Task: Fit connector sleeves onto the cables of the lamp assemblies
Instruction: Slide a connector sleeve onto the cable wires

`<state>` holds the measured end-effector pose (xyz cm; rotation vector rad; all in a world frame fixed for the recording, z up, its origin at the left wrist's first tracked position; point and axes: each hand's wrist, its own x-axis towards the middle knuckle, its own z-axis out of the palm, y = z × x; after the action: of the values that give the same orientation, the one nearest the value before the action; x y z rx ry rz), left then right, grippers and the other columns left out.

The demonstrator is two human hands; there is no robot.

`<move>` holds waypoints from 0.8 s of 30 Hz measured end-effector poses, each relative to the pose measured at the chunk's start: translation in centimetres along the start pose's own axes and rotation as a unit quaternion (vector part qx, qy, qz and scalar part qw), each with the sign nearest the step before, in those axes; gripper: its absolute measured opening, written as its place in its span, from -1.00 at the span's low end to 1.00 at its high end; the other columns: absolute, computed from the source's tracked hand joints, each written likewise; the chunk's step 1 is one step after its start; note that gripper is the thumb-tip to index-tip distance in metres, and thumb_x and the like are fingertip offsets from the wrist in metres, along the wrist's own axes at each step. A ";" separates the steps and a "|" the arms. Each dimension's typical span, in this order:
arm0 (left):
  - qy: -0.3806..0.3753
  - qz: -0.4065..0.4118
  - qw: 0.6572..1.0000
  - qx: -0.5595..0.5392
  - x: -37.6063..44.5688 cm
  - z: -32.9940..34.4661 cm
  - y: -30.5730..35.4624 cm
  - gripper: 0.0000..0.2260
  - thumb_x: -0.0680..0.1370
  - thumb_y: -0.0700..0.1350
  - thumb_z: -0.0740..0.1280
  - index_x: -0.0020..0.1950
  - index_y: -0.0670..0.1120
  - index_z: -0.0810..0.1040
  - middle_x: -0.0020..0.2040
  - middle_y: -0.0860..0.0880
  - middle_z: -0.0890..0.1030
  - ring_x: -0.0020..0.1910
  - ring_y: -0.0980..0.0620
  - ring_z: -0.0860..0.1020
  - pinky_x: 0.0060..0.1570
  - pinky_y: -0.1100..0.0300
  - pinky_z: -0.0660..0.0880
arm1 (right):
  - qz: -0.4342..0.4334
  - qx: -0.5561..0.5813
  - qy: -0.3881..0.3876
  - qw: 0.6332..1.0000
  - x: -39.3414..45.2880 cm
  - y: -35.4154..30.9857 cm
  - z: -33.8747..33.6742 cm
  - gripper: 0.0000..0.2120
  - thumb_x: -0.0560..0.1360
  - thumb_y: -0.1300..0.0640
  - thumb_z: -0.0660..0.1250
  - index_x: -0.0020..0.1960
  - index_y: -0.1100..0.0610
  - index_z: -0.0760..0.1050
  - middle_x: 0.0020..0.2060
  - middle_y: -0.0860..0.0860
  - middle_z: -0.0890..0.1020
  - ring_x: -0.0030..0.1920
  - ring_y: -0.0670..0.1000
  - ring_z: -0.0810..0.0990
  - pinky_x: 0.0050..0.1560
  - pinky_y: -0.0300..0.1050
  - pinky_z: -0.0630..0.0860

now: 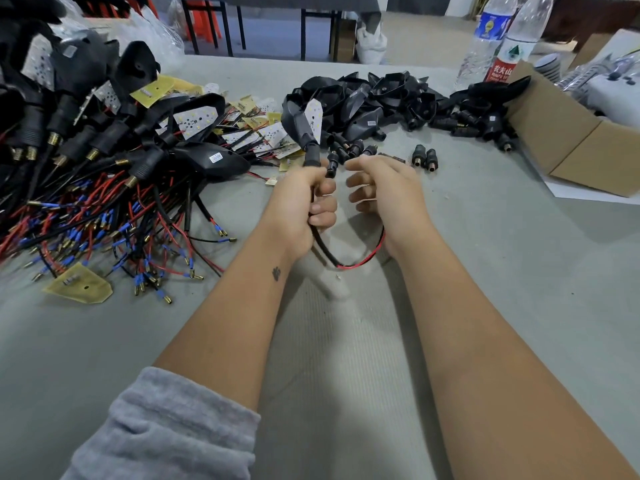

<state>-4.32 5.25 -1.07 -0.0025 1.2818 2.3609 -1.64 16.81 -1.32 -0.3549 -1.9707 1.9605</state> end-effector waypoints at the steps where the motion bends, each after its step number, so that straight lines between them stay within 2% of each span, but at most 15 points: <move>1: -0.022 -0.025 0.999 -0.020 -0.1 -0.2 0.3 -0.88 0.65 -0.15 0.08 -0.04 -0.04 0.36 -0.45 0.04 0.26 -0.63 0.18 0.13 -0.69 0.39 0.03 | 0.010 0.019 -0.017 1.000 0.0 -0.1 0.1 -0.81 0.58 0.10 0.24 -0.11 0.13 0.59 -0.31 0.01 0.57 -0.38 -0.04 0.49 -0.33 -0.20 0.39; 3: -0.064 -0.061 0.996 -0.031 -0.1 -0.7 0.7 -0.77 0.68 -0.01 0.06 -0.09 -0.03 0.41 -0.49 0.06 0.21 -0.66 0.19 0.12 -0.72 0.40 0.01 | 0.040 0.076 -0.023 0.996 0.1 -0.4 -0.1 -0.79 0.61 0.08 0.20 -0.04 0.15 0.56 -0.29 0.02 0.56 -0.38 -0.03 0.50 -0.32 -0.19 0.42; 5: -0.101 -0.090 0.991 -0.003 -0.2 -1.1 0.9 -0.72 0.68 0.05 0.04 -0.09 -0.03 0.42 -0.51 0.07 0.19 -0.66 0.20 0.12 -0.73 0.40 0.01 | 0.060 0.134 -0.014 0.989 0.3 -0.6 -0.5 -0.80 0.60 0.06 0.22 0.05 0.15 0.54 -0.24 0.03 0.57 -0.33 -0.02 0.52 -0.29 -0.18 0.48; 9: -0.155 -0.140 0.974 0.083 -0.4 -1.4 0.9 -0.74 0.67 0.10 0.02 -0.14 0.00 0.28 -0.52 0.08 0.18 -0.66 0.19 0.13 -0.72 0.40 0.01 | 0.049 0.190 -0.027 0.980 0.2 -0.7 -1.1 -0.78 0.59 -0.01 0.28 0.18 0.04 0.51 -0.03 0.06 0.61 -0.11 0.05 0.59 -0.16 -0.11 0.57; 10: -0.166 -0.146 0.970 0.100 -0.4 -1.4 0.8 -0.75 0.65 0.11 0.03 -0.14 0.00 0.26 -0.51 0.09 0.17 -0.66 0.19 0.12 -0.72 0.40 0.01 | 0.043 0.198 -0.035 0.979 0.1 -0.7 -1.2 -0.79 0.59 -0.01 0.28 0.17 0.04 0.51 -0.04 0.07 0.62 -0.10 0.06 0.59 -0.14 -0.09 0.56; 12: -0.197 -0.161 0.958 0.135 -0.5 -1.4 0.8 -0.75 0.59 0.13 0.09 -0.17 0.00 0.23 -0.51 0.08 0.14 -0.63 0.18 0.05 -0.71 0.40 0.01 | 0.032 0.209 -0.042 0.977 -0.1 -0.8 -1.2 -0.82 0.59 0.03 0.30 0.14 0.08 0.49 -0.10 0.08 0.60 -0.23 0.02 0.58 -0.13 -0.08 0.54; 15: -0.240 -0.175 0.941 0.163 -0.7 -1.4 0.9 -0.77 0.48 0.13 0.15 -0.05 -0.01 0.26 -0.44 0.07 0.05 -0.54 0.15 -0.03 -0.70 0.41 0.00 | 0.007 0.228 -0.031 0.973 -0.3 -0.8 -1.1 -0.94 0.60 0.16 0.28 0.03 0.15 0.49 -0.16 0.09 0.55 -0.43 -0.09 0.53 -0.35 -0.22 0.49; 17: -0.255 -0.177 0.938 0.152 -0.7 -1.4 0.8 -0.73 0.49 0.09 0.15 0.07 -0.05 0.39 -0.45 0.08 0.10 -0.52 0.16 -0.02 -0.68 0.42 -0.01 | -0.003 0.226 -0.010 0.974 -0.1 -0.7 -1.2 -0.93 0.61 0.23 0.26 0.02 0.23 0.49 -0.15 0.15 0.53 -0.41 -0.05 0.50 -0.44 -0.25 0.43; 20: -0.261 -0.180 0.939 0.132 -0.6 -1.5 0.8 -0.69 0.51 0.07 0.14 0.12 -0.06 0.49 -0.47 0.09 0.20 -0.52 0.16 -0.01 -0.67 0.41 -0.01 | -0.021 0.212 0.015 0.977 0.3 -0.3 -1.3 -0.91 0.60 0.25 0.28 0.06 0.25 0.51 -0.14 0.20 0.53 -0.31 0.04 0.46 -0.38 -0.20 0.45; 24: -0.228 -0.174 0.948 0.136 -0.6 -1.3 0.8 -0.79 0.51 0.06 0.18 0.05 -0.01 0.42 -0.46 0.08 0.21 -0.58 0.20 0.04 -0.67 0.42 -0.01 | -0.032 0.218 0.065 0.973 0.5 -0.1 -1.5 -0.91 0.53 0.28 0.37 -0.02 0.13 0.52 -0.30 0.08 0.62 -0.33 0.03 0.54 -0.24 -0.15 0.56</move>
<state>-4.38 3.68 -1.07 0.3536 1.2387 1.7387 -1.52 18.35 -1.24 -0.2922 -1.4026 2.1915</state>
